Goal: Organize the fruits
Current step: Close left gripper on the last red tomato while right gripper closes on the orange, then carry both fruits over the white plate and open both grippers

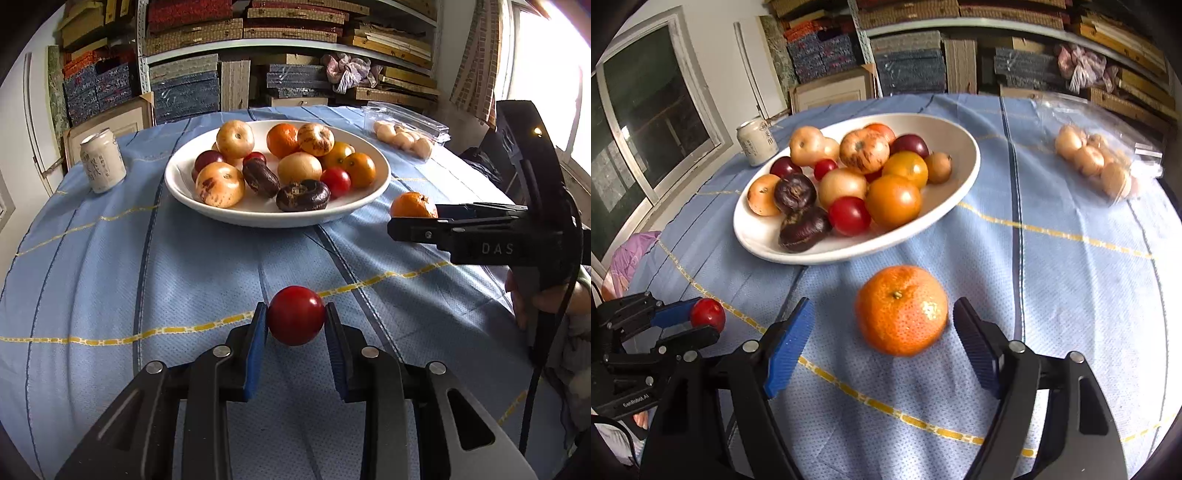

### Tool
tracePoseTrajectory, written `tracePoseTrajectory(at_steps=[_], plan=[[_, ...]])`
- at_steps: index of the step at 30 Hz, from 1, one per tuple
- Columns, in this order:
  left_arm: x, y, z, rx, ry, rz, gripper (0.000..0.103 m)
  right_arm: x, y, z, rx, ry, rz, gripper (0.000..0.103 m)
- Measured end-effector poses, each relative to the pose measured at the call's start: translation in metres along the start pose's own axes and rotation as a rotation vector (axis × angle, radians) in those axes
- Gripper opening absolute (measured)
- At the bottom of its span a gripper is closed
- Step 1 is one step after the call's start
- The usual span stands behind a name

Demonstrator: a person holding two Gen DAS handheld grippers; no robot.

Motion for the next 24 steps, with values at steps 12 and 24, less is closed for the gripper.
tracePoseTrajectory(at_steps=[12, 24], plan=[[0.005, -0.002, 0.001, -0.01, -0.012, 0.004, 0.031, -0.016, -0.007, 0.005, -0.018, 0.059, -0.042, 0.047], [-0.028, 0.011, 0.001, 0.03, 0.108, -0.08, 0.031, -0.06, -0.061, 0.048, -0.114, 0.122, -0.116, 0.046]])
Point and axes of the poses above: each gripper's, at about its wrist camera, not at the fingertips, and x roughly the way its jaws point, y to its right, z to its underside, the point moved 5 cm from there along x, roughly the way its jaws point, and after that the axes turned 9 degrees about -y, right-handed, at the moved point
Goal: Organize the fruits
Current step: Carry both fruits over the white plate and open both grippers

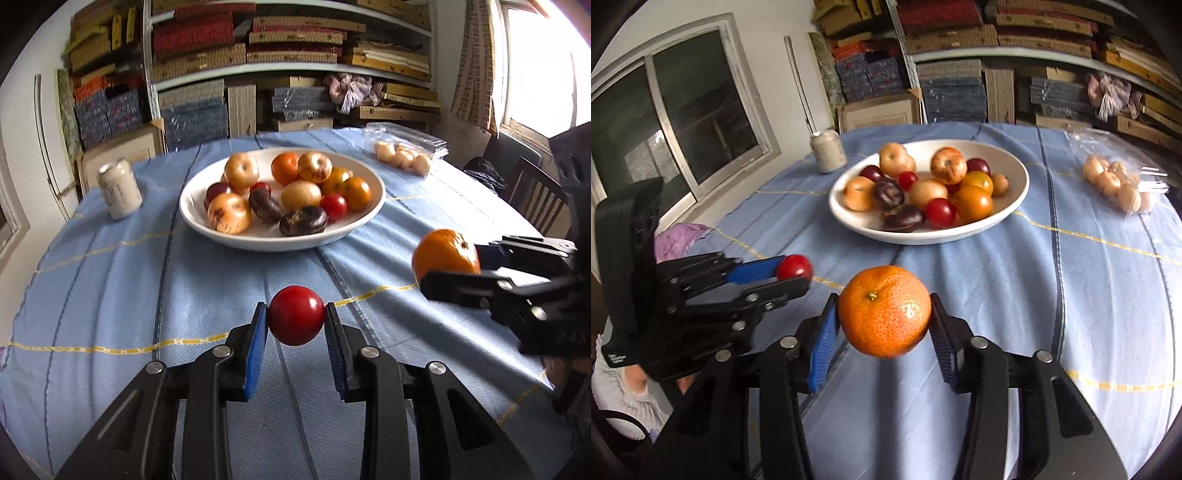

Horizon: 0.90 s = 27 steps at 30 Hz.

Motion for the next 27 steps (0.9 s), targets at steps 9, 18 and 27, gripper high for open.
tracePoseTrajectory(at_steps=[9, 18, 27], plan=[[-0.033, -0.005, -0.015, 0.014, 0.086, -0.077, 0.031, -0.041, -0.009, 0.003, 0.004, 0.075, 0.005, 0.046], [-0.057, -0.025, -0.083, 0.023, 0.175, -0.149, 0.031, -0.088, -0.008, -0.067, -0.059, 0.2, 0.058, 0.046], [-0.034, -0.051, -0.163, -0.01, 0.188, -0.149, 0.031, -0.1, 0.007, -0.143, -0.056, 0.294, 0.06, 0.046]])
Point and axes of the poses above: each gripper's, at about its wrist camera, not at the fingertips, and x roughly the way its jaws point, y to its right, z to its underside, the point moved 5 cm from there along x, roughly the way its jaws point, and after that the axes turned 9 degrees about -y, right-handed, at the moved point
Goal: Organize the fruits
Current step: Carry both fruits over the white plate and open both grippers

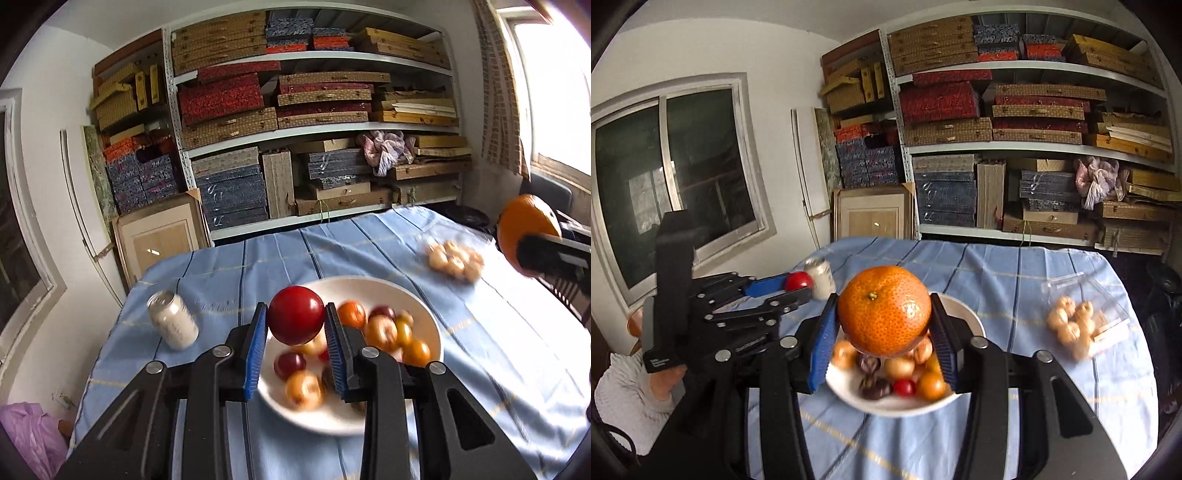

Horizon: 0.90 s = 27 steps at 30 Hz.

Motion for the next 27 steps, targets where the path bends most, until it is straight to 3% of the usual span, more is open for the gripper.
tracePoseTrajectory(at_steps=[8, 16, 23, 27], plan=[[0.083, -0.012, -0.047, -0.047, -0.09, 0.026, 0.031, 0.074, 0.006, -0.014, 0.014, -0.054, -0.037, 0.046], [0.169, -0.006, -0.051, -0.076, -0.219, 0.084, 0.031, 0.157, 0.002, 0.021, 0.008, -0.195, -0.062, 0.046], [0.217, -0.007, -0.045, -0.084, -0.341, 0.139, 0.031, 0.199, -0.007, 0.031, -0.014, -0.267, -0.083, 0.046], [0.231, -0.01, -0.038, -0.08, -0.381, 0.128, 0.031, 0.22, -0.005, 0.032, -0.023, -0.301, -0.073, 0.047]])
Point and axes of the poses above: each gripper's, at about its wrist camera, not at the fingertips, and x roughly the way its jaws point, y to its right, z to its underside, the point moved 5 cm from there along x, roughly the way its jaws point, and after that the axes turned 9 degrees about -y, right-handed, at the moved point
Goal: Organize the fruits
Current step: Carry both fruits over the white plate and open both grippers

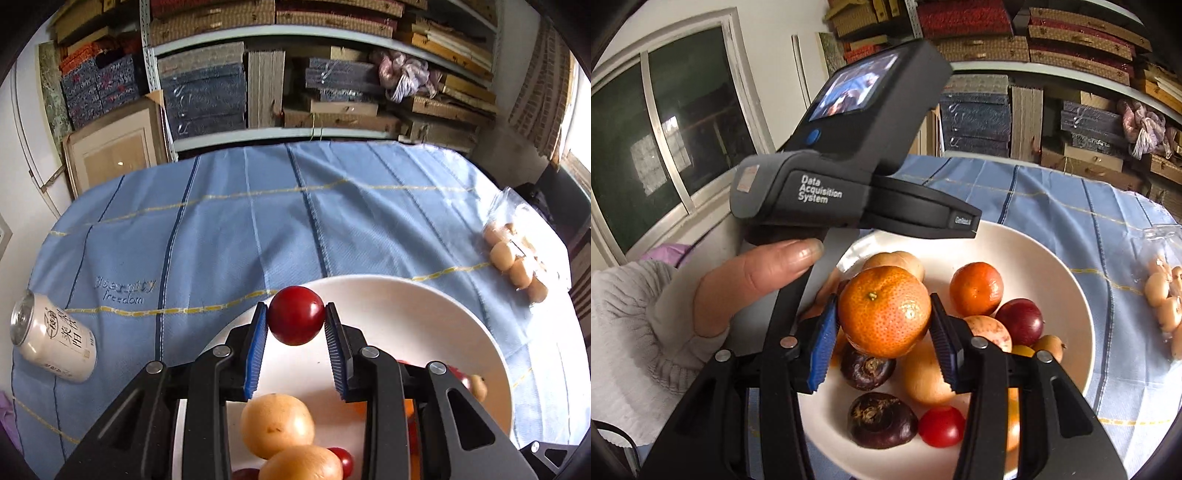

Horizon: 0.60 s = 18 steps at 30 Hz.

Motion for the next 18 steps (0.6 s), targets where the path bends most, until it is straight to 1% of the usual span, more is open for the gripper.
tracePoseTrajectory(at_steps=[3, 5, 7, 8, 14, 18], plan=[[0.007, -0.002, 0.002, -0.002, -0.021, -0.001, 0.032, 0.007, 0.004, 0.001, -0.005, -0.007, 0.011, 0.047], [0.008, -0.004, 0.002, -0.007, -0.02, 0.003, 0.032, 0.008, 0.002, 0.001, -0.01, -0.009, 0.017, 0.047], [0.007, -0.005, 0.002, -0.013, -0.014, 0.009, 0.038, 0.008, 0.002, 0.001, -0.011, -0.006, 0.024, 0.047], [0.007, -0.004, 0.001, -0.013, -0.013, 0.012, 0.039, 0.007, 0.002, 0.002, -0.012, -0.006, 0.022, 0.047], [0.0, -0.001, 0.001, 0.004, -0.002, 0.006, 0.04, 0.006, -0.001, 0.005, -0.023, -0.002, 0.035, 0.047], [-0.012, 0.001, 0.001, 0.015, 0.017, -0.004, 0.044, 0.005, 0.0, 0.005, -0.022, 0.006, 0.038, 0.048]])
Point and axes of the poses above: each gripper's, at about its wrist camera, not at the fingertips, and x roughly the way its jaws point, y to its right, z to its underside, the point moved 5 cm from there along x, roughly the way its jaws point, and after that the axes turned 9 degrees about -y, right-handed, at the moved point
